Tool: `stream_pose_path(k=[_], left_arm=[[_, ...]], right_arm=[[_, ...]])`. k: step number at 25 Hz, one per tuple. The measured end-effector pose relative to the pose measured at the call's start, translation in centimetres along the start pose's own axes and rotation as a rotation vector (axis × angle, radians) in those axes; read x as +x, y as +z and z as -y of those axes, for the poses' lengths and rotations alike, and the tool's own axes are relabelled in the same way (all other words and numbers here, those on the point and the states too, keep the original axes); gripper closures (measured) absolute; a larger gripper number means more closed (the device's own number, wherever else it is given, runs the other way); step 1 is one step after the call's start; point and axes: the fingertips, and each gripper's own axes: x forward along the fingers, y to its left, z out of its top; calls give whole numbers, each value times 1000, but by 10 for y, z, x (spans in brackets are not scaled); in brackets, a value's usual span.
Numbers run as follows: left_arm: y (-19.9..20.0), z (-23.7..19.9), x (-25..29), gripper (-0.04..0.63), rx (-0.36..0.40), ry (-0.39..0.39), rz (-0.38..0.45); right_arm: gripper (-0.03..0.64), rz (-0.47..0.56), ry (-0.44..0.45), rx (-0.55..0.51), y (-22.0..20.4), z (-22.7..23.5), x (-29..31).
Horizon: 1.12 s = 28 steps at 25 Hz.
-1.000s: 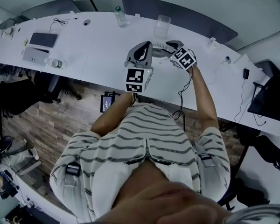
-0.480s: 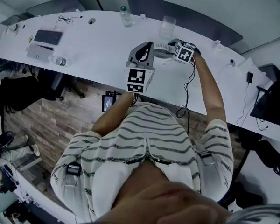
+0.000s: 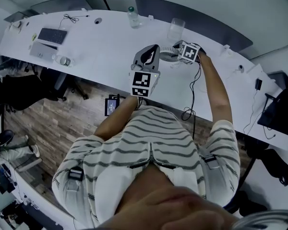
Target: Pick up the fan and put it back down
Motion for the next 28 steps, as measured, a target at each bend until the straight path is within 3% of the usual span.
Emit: stream_pose_path(k=[8,28], left_arm=[[-2,-6,1,588,13,14,-4],[-1,-9,0,588,-2,9,6]], right_arm=[[390,-50,60,14,-2,0,13],[383,-55,-4,113,0,6,15]])
